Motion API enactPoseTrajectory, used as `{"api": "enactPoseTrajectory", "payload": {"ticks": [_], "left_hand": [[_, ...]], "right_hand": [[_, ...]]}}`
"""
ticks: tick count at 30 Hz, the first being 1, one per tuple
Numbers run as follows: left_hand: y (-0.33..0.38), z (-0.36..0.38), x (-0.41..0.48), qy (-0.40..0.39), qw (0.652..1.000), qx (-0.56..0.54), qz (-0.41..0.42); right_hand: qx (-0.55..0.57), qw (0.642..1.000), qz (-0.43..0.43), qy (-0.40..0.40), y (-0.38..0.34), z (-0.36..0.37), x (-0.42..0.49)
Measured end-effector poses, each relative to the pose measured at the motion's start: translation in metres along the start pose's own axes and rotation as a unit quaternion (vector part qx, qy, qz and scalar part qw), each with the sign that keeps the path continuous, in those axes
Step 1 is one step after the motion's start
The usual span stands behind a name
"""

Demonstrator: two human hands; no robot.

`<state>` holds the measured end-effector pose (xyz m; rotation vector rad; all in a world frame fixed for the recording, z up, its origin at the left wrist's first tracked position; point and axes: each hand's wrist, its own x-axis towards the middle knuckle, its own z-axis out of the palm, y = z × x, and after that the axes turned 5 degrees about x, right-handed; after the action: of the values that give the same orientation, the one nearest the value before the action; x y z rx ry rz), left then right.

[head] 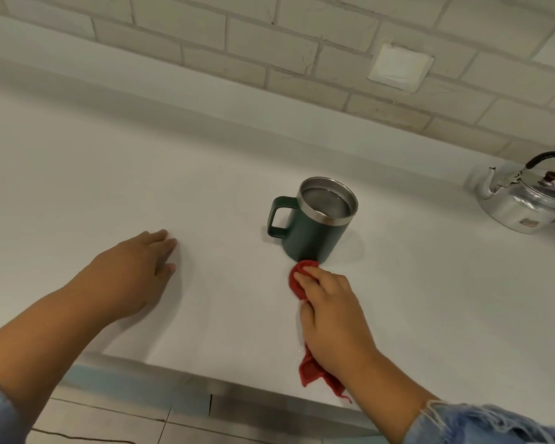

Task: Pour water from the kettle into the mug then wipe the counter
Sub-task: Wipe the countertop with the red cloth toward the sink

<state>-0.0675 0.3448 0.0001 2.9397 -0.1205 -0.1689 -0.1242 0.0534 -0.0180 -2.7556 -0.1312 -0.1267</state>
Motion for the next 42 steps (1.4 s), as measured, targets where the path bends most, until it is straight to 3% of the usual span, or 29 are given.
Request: {"api": "enactPoseTrajectory", "payload": {"ticks": [6,9,11,14,16,18,20,24,27,34,36,39,42], "left_hand": [[-0.002,-0.004,-0.003,-0.018,1.0,0.005,0.004],[0.018,-0.017,0.007,0.029,0.994,-0.11,-0.007],[0.043,-0.025,0.018,0.052,0.969,-0.241,0.016],[0.086,-0.033,0.035,0.009,0.9,-0.435,0.035],[0.11,-0.034,0.045,-0.013,0.877,-0.479,0.03],[0.126,-0.034,0.054,-0.025,0.878,-0.477,0.025],[0.133,-0.033,0.06,-0.031,0.881,-0.471,0.024],[0.132,-0.031,0.067,-0.047,0.88,-0.472,0.035],[0.132,-0.03,0.07,-0.048,0.882,-0.467,0.038],[0.125,-0.028,0.071,-0.04,0.884,-0.463,0.041],[0.121,-0.028,0.072,-0.034,0.883,-0.466,0.038],[0.114,-0.029,0.073,-0.019,0.885,-0.464,0.033],[0.108,-0.036,0.076,-0.009,0.878,-0.478,0.036]], "right_hand": [[0.044,0.994,-0.088,-0.043,-0.035,0.013,0.016],[0.16,0.979,-0.112,-0.066,-0.027,0.003,0.018],[0.21,0.973,-0.096,0.004,-0.008,-0.007,0.01],[0.247,0.956,-0.034,0.152,0.035,-0.026,-0.003],[0.246,0.945,0.025,0.217,0.069,-0.041,-0.005],[0.216,0.94,0.094,0.247,0.102,-0.056,-0.005],[0.152,0.947,0.157,0.234,0.133,-0.064,0.0],[0.0,0.961,0.259,0.102,0.148,-0.057,0.014],[0.014,0.969,0.229,0.091,0.125,-0.043,0.032],[0.062,0.997,0.033,0.033,0.06,-0.01,0.067],[0.102,0.991,0.055,0.065,0.074,-0.02,0.078],[0.038,0.981,0.17,0.08,0.095,-0.028,0.096],[0.013,0.985,0.165,0.042,0.085,-0.02,0.107]]}}
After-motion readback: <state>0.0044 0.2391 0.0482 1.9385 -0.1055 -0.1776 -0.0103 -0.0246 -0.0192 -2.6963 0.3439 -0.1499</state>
